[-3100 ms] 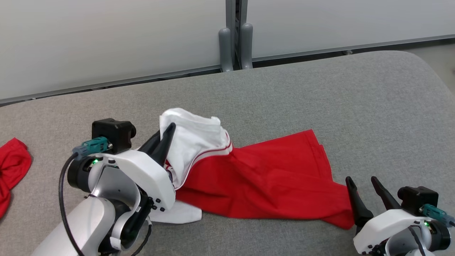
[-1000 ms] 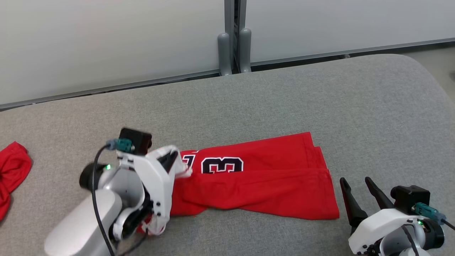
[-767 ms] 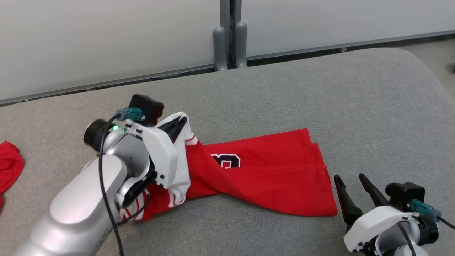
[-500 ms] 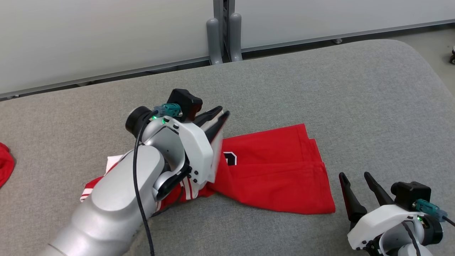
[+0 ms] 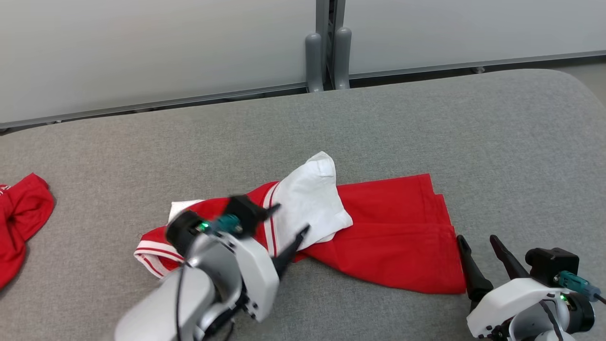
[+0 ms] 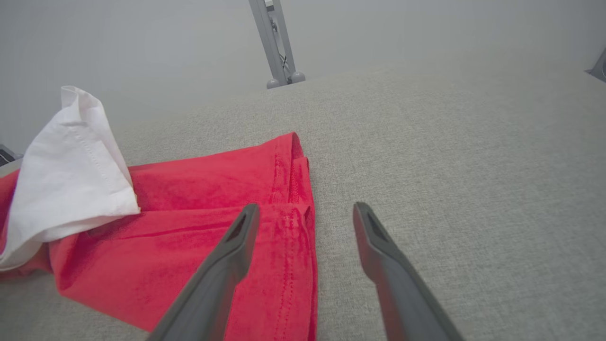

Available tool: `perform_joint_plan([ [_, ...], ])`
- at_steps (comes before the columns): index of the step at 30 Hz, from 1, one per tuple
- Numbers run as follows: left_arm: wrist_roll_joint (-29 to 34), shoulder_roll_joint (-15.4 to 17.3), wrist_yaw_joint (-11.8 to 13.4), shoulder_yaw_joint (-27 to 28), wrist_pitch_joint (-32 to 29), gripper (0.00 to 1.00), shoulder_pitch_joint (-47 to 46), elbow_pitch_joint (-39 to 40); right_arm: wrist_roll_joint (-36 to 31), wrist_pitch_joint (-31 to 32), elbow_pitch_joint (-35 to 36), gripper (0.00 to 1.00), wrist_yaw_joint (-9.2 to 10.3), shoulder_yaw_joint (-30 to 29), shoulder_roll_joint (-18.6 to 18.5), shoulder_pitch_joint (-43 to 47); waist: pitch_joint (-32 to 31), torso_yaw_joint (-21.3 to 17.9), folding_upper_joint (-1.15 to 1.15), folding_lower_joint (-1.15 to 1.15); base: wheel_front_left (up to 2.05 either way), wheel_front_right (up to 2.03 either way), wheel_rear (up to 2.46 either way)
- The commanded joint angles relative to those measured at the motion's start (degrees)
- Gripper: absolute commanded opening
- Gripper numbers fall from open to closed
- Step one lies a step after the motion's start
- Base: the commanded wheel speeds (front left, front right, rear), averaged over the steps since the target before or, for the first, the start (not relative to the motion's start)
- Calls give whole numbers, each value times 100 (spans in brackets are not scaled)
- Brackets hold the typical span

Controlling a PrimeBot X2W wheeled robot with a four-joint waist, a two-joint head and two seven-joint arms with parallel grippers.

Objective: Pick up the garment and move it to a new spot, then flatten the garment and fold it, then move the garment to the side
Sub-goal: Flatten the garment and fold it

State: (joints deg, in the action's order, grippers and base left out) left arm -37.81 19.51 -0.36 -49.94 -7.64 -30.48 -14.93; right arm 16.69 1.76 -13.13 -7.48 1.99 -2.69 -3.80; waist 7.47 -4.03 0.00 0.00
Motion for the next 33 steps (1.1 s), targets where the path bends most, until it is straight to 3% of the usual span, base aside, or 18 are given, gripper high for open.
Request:
perform_joint_plan([
  [1, 150, 20, 9, -168, -113, 100, 30, 133, -11, 20, 41, 100, -3, -13, -40, -19, 33, 21, 0, 0, 0, 0, 0],
  [7, 478, -207, 59, -556, -544, 100, -295, -51, 28, 28, 57, 100, -3, 110, -40, -122, 125, -104, 0, 0, 0, 0, 0],
  [15, 908, -584, 249, -912, -1310, 100, -988, -950, 119, -92, -27, 100, -3, 128, -38, -144, 278, -634, 0, 0, 0, 0, 0],
  [19, 1038, -646, 171, -1113, -1636, 100, -1194, -1100, 176, -171, -105, 100, -3, 131, -36, -154, 330, -843, 0, 0, 0, 0, 0],
  [24, 1159, -588, 310, -1212, -1870, 100, -1292, -1237, 257, -265, -192, 100, -3, 193, -37, -226, 347, -1004, 0, 0, 0, 0, 0],
  [25, 1166, -571, 320, -1226, -1919, 91, -1304, -1239, 256, -272, -208, 100, -3, 204, -37, -238, 347, -1017, 0, 0, 0, 0, 0],
  [27, 1169, -512, 299, -1262, -1994, 50, -1313, -1211, 248, -304, -242, 100, -3, 205, -37, -238, 339, -1027, 0, 0, 0, 0, 0],
  [33, 1155, -427, 274, -1329, -2115, 42, -1303, -1081, 216, -320, -304, 100, -3, 195, -37, -241, 293, -1004, 0, 0, 0, 0, 0],
])
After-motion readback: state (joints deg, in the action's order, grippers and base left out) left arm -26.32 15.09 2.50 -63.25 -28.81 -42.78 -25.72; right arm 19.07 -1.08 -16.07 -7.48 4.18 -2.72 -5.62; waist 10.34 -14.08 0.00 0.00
